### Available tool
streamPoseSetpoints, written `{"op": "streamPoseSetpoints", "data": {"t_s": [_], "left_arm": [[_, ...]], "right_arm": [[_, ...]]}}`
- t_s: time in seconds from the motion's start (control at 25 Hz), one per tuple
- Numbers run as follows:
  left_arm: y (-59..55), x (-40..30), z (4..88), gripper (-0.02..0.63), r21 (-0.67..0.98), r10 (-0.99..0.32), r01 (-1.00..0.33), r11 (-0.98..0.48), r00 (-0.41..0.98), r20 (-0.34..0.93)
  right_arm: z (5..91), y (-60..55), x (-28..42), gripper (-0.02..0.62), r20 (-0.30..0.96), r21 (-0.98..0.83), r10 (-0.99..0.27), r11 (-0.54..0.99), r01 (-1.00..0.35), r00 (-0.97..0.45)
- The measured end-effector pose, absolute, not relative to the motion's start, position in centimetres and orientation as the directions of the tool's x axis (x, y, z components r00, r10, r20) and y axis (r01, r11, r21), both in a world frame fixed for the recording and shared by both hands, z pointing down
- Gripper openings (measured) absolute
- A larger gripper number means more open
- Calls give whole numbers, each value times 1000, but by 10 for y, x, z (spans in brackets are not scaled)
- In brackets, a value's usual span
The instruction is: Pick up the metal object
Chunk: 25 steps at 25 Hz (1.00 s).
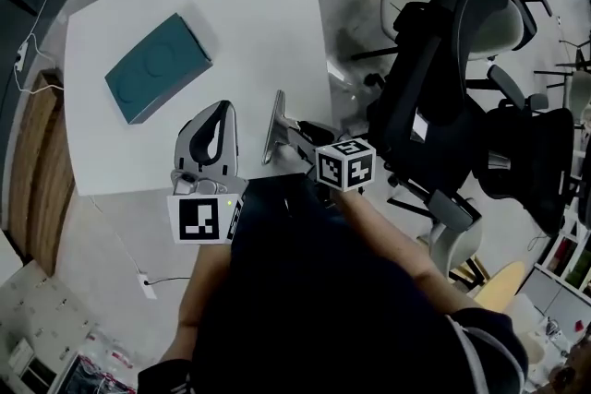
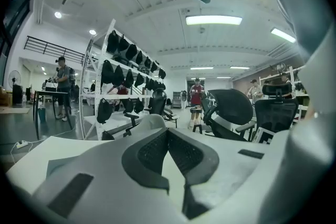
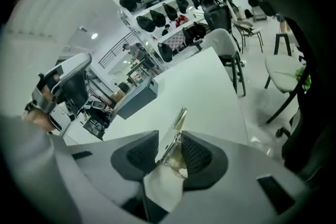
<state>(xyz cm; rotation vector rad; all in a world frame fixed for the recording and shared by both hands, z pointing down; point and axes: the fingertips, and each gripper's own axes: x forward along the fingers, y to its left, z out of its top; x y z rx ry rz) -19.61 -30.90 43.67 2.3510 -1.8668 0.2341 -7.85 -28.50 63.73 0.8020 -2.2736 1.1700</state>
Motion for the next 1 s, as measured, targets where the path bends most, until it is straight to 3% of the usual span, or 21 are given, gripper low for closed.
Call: {"op": "streamPoseSetpoints", "data": {"t_s": [0.24,0.64,1.0], "left_arm": [[-316,-206,432,23,8,-946,-967,-254,250,205],[-324,-222,417,23,3,-939,-955,-296,291,183],[-325,-221,406,23,2,-932,-943,-331,328,158]], "right_arm": [[648,-280,-83,134,607,-713,-221,274,-646,-763],[649,-276,-92,35,561,-811,-234,34,-584,-794],[606,-299,-102,28,482,-833,-350,101,-544,-803]]}}
